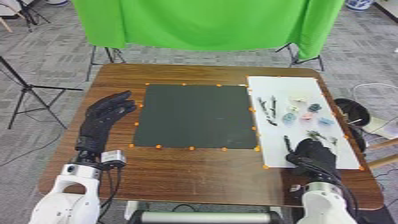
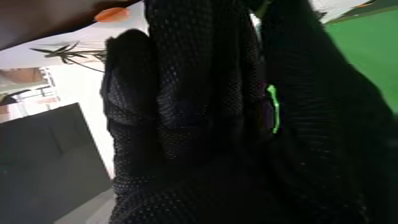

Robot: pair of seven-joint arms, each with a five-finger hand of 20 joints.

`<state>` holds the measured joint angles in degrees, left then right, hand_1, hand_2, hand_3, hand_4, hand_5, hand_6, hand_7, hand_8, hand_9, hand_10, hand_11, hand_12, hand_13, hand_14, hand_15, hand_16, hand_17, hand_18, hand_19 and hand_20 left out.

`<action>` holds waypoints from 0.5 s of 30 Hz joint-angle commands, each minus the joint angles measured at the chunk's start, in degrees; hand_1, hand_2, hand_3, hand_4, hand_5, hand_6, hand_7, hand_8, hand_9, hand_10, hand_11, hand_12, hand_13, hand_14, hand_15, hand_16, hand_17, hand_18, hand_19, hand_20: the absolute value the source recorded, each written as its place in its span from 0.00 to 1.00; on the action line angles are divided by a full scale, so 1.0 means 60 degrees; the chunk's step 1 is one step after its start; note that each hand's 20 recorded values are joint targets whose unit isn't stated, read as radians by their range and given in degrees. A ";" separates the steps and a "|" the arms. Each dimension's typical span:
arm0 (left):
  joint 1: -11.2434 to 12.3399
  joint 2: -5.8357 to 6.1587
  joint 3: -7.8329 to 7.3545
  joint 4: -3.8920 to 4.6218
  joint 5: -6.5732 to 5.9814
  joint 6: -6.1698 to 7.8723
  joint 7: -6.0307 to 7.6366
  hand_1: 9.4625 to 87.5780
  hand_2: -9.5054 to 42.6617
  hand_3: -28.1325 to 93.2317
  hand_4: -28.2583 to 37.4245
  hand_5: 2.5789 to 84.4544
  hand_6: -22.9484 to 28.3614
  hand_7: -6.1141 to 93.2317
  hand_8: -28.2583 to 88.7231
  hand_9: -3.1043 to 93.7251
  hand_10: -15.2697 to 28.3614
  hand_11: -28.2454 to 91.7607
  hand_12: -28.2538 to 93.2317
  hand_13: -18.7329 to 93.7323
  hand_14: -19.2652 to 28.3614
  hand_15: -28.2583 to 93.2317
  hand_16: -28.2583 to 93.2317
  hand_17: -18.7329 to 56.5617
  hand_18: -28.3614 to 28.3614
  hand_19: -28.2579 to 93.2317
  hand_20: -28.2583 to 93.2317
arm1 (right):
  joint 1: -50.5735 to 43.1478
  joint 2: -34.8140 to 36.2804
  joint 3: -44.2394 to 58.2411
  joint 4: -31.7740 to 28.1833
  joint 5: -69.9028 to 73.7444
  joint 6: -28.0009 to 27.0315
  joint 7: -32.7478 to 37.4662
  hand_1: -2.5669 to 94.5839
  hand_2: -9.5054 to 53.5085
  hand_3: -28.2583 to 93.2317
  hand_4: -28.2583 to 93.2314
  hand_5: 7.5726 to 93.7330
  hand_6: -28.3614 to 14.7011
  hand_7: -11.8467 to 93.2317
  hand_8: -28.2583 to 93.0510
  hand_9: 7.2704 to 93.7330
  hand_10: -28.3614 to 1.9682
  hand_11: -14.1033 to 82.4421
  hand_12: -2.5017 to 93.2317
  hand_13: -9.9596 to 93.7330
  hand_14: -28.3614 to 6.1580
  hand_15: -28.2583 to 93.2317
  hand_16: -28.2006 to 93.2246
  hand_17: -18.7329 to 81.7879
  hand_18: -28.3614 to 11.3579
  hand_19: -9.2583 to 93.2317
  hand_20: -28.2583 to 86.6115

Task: Arrange flowers

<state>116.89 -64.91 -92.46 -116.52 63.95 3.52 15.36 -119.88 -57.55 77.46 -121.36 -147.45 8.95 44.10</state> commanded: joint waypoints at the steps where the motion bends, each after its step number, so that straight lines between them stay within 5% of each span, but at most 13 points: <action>1: 0.0068 -0.0084 0.0001 0.0025 -0.0035 -0.0090 -0.0086 0.37 0.00 0.76 0.20 0.54 0.48 0.26 0.17 0.52 0.63 0.44 0.35 0.51 0.74 0.48 0.24 0.38 0.74 0.44 0.46 | -0.0114 -0.0010 -0.0309 0.0451 0.0069 0.0178 0.0197 0.63 0.00 0.68 0.10 0.72 0.61 0.37 0.37 0.95 0.64 0.27 0.46 0.99 0.72 0.52 0.47 0.85 0.51 0.83 0.51; 15: 0.0077 -0.0137 0.0017 0.0029 -0.0103 -0.0070 -0.0078 0.37 0.00 0.76 0.20 0.54 0.48 0.26 0.17 0.52 0.63 0.44 0.35 0.51 0.74 0.48 0.24 0.38 0.74 0.44 0.46 | 0.0069 0.0056 -0.0554 0.0907 0.0253 0.0483 0.0141 0.66 0.00 0.72 0.17 0.80 0.61 0.41 0.39 1.00 0.68 0.34 0.47 1.00 0.76 0.63 0.43 0.91 0.56 0.85 0.57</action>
<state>116.89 -65.10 -92.42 -116.50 63.84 3.50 15.31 -118.00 -57.53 76.40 -120.40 -145.18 11.33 44.54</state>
